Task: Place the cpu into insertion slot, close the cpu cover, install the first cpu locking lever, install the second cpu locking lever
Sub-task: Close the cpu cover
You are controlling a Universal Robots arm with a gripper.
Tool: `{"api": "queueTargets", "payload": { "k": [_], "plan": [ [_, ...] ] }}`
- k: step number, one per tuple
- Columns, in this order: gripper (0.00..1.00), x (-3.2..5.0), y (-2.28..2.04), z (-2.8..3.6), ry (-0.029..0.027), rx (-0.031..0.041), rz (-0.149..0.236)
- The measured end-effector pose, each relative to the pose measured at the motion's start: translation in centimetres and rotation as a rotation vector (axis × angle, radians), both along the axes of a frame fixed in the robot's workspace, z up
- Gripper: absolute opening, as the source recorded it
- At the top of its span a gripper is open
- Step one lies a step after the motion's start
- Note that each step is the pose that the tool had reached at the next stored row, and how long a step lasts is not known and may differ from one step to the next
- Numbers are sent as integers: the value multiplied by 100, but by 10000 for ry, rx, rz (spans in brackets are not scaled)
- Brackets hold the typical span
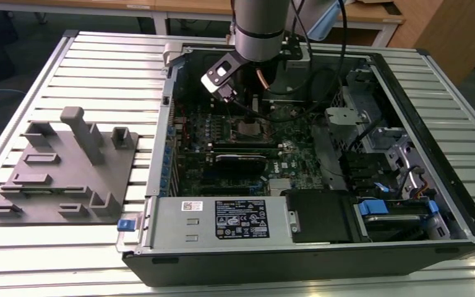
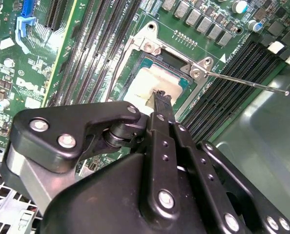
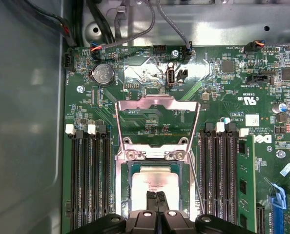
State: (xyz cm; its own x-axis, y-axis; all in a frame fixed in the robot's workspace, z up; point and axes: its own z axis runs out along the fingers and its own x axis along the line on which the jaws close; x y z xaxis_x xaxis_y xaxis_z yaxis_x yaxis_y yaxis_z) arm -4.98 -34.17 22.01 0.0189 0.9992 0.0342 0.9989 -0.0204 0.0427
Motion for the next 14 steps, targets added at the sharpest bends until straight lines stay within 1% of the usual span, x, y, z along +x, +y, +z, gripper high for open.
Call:
{"api": "queueTargets", "payload": {
  "k": [2, 9, 14],
  "plan": [
    [11, 0, 0, 20, 0, 1, 0],
    [11, 0, 0, 126, -1, 3, 0],
    [11, 0, 1, 135, -2, 4, 0]
  ]
}}
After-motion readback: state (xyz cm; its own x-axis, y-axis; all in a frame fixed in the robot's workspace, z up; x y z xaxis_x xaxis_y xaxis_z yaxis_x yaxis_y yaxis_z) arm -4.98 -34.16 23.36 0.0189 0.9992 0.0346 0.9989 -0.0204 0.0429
